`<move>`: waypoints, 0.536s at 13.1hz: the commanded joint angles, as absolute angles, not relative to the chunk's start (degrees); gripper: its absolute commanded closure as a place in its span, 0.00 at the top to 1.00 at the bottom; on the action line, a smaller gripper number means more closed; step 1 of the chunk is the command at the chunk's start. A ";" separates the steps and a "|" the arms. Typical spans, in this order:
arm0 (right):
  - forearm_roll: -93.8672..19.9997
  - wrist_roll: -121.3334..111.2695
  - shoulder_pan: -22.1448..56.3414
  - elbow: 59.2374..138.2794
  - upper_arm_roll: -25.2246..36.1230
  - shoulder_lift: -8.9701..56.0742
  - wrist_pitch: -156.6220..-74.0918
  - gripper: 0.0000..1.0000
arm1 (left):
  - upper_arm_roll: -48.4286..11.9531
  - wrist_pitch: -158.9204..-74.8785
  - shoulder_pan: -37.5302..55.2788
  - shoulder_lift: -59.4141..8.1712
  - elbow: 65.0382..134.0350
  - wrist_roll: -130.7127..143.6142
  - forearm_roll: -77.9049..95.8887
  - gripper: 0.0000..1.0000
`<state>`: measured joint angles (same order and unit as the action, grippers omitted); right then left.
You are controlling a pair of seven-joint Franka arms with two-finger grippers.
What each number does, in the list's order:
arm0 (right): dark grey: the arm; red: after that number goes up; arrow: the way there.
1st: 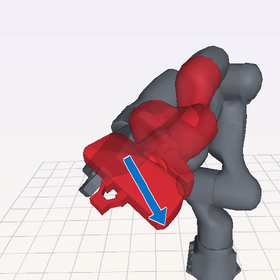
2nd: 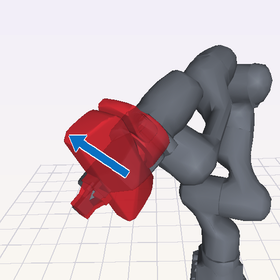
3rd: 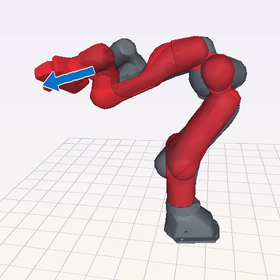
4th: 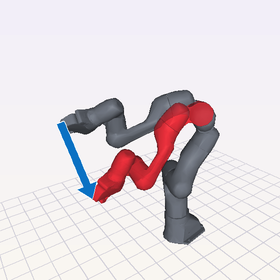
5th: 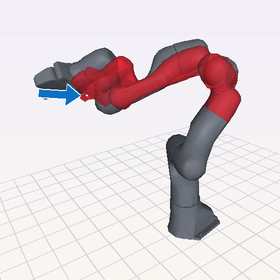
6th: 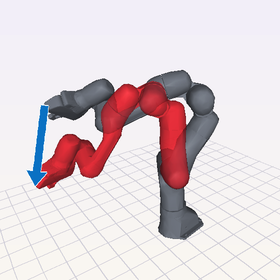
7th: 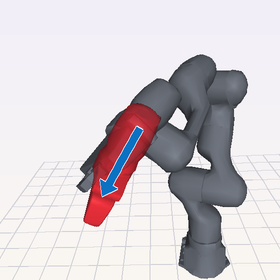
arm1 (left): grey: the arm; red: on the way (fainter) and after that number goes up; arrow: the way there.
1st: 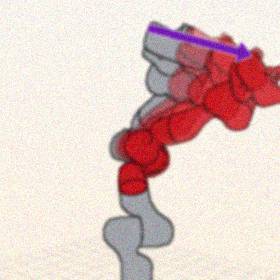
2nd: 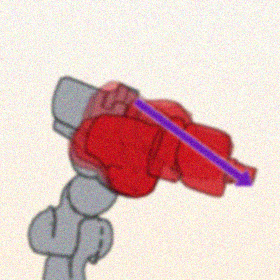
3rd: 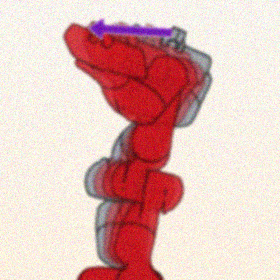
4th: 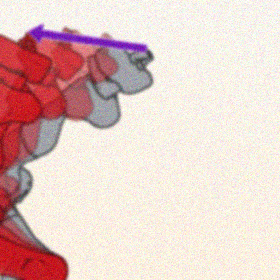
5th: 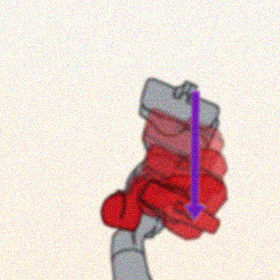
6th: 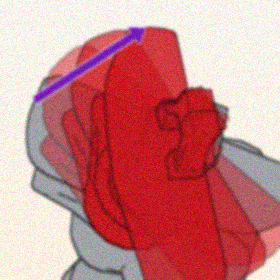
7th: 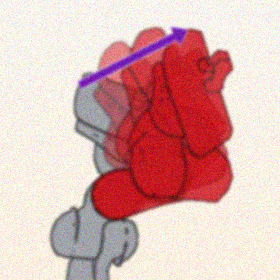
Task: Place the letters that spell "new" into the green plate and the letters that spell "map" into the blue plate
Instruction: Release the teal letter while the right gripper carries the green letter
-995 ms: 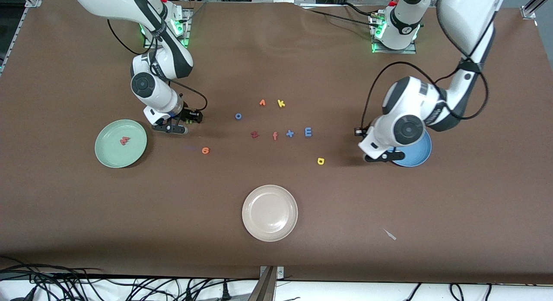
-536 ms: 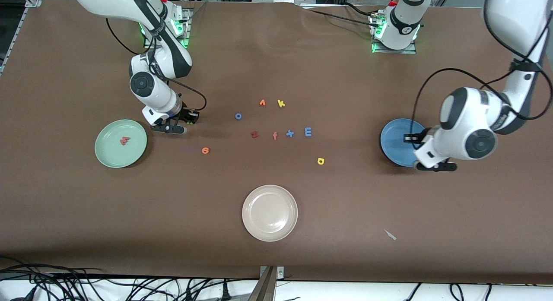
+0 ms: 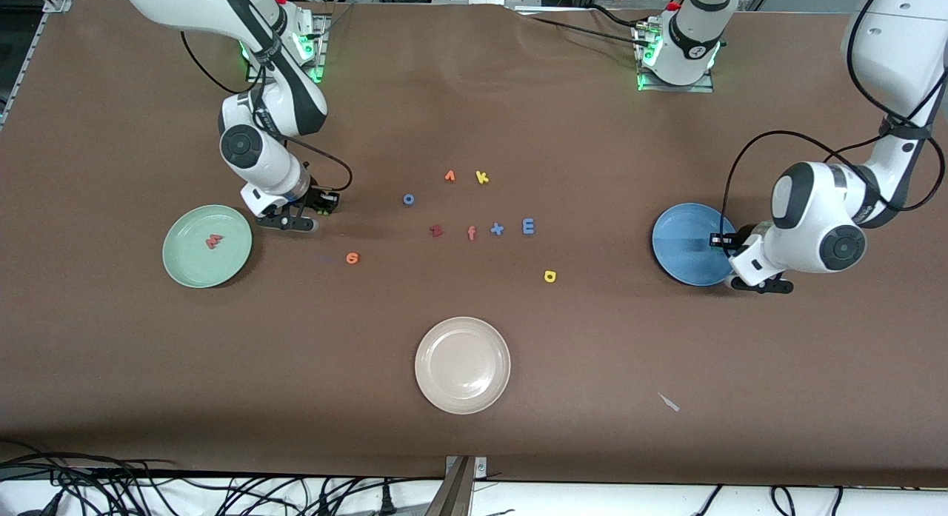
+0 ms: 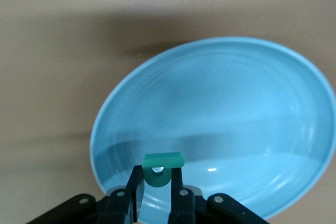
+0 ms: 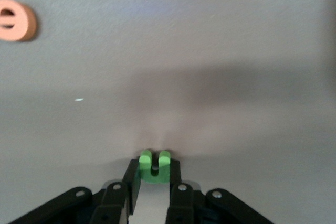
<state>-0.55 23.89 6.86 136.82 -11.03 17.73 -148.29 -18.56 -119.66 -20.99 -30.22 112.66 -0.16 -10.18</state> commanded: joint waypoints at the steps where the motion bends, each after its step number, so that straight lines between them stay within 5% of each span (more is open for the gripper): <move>1: 0.70 20.24 6.68 132.81 -7.66 13.90 -137.59 0.05 | -19.25 -120.50 -22.15 -30.06 113.03 -0.53 -12.48 0.40; 3: 1.05 12.87 6.59 131.75 -3.10 13.27 -135.79 0.05 | -19.42 -120.32 -22.06 -29.62 112.68 -0.53 -12.39 0.94; 7: 1.14 -3.05 6.51 130.79 5.43 13.97 -135.88 0.05 | -23.01 -118.57 -21.88 -24.71 112.24 3.75 -10.38 1.00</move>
